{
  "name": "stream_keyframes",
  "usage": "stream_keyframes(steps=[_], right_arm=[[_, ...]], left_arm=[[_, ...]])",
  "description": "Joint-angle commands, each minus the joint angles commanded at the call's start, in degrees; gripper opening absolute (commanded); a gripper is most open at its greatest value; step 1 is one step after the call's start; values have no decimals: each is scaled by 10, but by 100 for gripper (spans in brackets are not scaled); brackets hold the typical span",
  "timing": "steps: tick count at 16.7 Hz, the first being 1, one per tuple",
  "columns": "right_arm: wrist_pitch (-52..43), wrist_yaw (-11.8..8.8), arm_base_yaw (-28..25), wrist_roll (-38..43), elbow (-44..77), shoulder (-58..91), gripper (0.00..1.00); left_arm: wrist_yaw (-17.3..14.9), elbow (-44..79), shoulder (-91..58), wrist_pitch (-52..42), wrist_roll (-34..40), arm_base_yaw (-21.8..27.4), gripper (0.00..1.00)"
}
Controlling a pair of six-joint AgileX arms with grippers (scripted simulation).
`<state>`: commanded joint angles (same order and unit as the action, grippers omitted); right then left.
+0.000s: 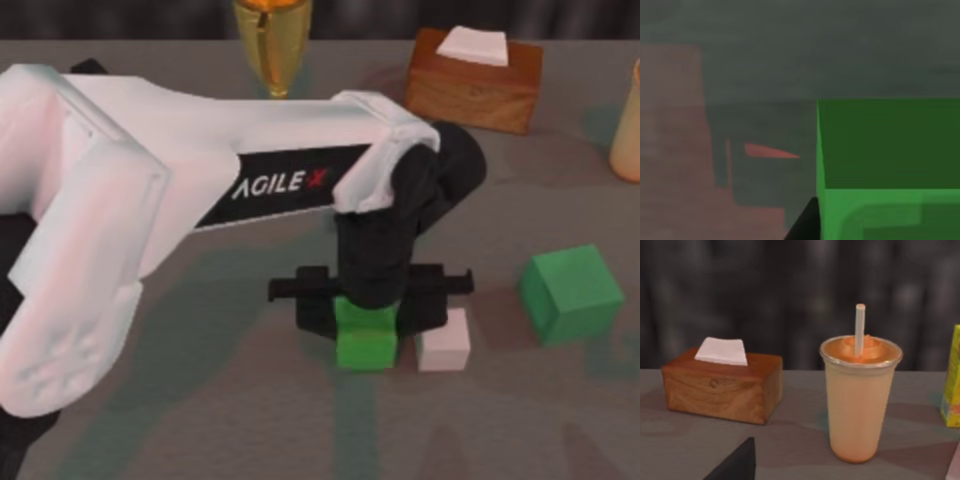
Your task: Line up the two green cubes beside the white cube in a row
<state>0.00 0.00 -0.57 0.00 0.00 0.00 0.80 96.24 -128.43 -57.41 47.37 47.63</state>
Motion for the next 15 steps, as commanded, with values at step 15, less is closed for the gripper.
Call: stream_keyframes(steps=[15], right_arm=[[0, 0, 0, 0, 0, 0, 100]], left_arm=[[1, 23, 5, -24, 0, 1, 100]])
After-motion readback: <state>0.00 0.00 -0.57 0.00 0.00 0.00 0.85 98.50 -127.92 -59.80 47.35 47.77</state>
